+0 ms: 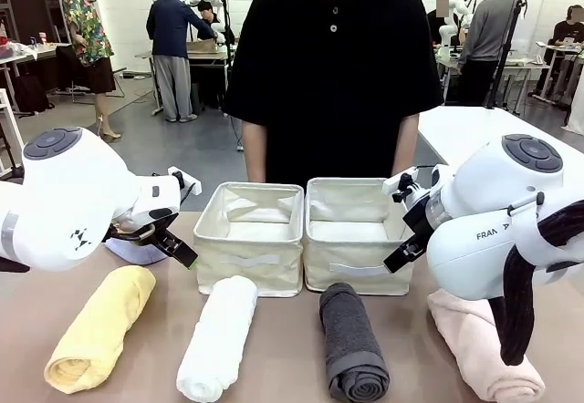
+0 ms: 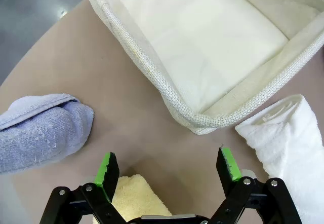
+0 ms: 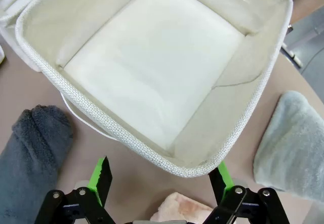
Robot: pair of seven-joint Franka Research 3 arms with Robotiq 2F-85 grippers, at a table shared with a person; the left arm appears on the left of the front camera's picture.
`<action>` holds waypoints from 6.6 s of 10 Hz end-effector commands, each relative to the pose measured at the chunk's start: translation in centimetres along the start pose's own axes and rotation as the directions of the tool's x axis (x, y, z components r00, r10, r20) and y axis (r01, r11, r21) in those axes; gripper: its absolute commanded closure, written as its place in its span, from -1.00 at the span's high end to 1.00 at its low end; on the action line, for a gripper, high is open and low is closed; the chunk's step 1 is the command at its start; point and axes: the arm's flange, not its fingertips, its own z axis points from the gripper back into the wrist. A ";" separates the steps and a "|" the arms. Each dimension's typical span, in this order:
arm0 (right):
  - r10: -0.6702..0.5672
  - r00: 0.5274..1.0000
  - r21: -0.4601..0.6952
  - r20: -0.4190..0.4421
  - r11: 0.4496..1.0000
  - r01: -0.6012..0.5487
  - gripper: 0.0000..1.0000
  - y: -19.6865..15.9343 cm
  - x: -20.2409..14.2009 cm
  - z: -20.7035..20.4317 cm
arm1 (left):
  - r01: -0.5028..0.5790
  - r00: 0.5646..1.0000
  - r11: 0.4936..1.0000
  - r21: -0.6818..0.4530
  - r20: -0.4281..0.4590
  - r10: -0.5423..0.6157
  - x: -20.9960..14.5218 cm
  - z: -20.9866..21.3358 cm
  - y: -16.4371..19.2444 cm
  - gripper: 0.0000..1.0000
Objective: Sort the towels based on their folding style.
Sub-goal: Pick up one triangle-folded towel and place it in the left Fabric basket.
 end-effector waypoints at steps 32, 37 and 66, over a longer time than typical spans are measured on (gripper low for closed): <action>0.000 1.000 0.000 0.000 1.000 0.000 1.00 0.0 0.0 0.0 | 0.000 1.000 1.000 0.000 0.000 0.000 0.0 0.0 0.0 1.00; 0.000 1.000 0.000 0.000 1.000 0.000 1.00 0.0 0.0 0.0 | 0.000 1.000 1.000 0.000 0.000 0.000 0.0 0.0 0.0 1.00; 0.046 0.978 -0.239 0.205 0.971 0.004 1.00 2.1 6.9 26.8 | -0.050 0.968 0.981 0.189 0.252 0.000 2.6 22.7 1.3 1.00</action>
